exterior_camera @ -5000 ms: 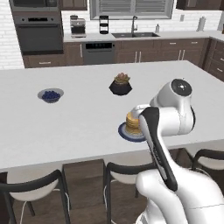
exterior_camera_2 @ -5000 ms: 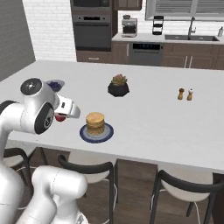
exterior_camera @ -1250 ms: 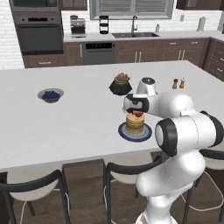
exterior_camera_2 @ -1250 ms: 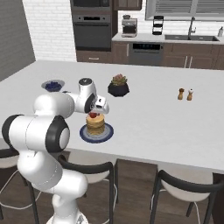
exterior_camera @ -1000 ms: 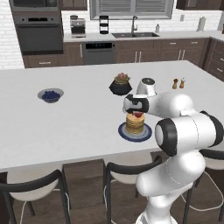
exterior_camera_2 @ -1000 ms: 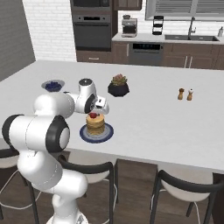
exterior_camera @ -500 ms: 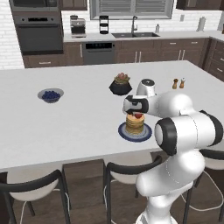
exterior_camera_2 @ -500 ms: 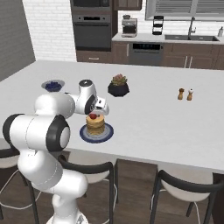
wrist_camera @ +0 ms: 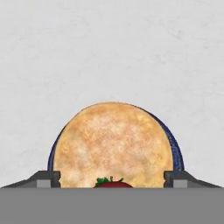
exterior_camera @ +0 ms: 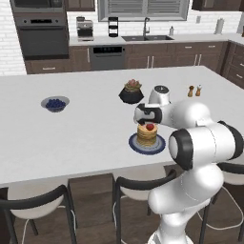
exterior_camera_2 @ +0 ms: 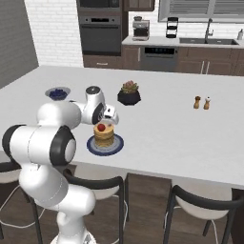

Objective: Take the strawberry from the fridge and place it on top of the pancake, located on the dining counter.

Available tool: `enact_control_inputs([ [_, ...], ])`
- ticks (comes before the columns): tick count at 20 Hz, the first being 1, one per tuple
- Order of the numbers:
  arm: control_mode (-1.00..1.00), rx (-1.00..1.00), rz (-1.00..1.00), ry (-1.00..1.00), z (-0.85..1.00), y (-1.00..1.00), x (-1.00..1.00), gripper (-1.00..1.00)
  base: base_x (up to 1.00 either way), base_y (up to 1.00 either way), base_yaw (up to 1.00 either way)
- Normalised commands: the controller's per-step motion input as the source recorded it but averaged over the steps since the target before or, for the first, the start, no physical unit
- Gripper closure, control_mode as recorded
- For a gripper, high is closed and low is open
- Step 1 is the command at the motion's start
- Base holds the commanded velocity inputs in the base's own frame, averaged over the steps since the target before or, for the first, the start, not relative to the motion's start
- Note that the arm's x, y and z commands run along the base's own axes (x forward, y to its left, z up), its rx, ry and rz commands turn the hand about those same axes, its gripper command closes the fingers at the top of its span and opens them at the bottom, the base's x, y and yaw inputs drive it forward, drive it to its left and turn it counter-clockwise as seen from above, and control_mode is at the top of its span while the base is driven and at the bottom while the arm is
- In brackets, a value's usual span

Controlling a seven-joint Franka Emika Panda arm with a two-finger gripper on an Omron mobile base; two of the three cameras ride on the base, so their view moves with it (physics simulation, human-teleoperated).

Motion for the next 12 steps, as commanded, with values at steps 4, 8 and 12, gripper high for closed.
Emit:
enact_control_inputs([
  [4,-1.0,0.0,0.0,-0.14,0.49,0.0,-0.08,-1.0,0.0,0.0,0.0],
  [8,-1.0,0.0,0.0,-0.2,0.75,0.0,-0.51,-1.0,0.0,0.0,0.0],
  [12,-1.0,0.0,0.0,-0.17,0.73,-0.09,-0.98,-1.0,0.0,0.0,0.0],
])
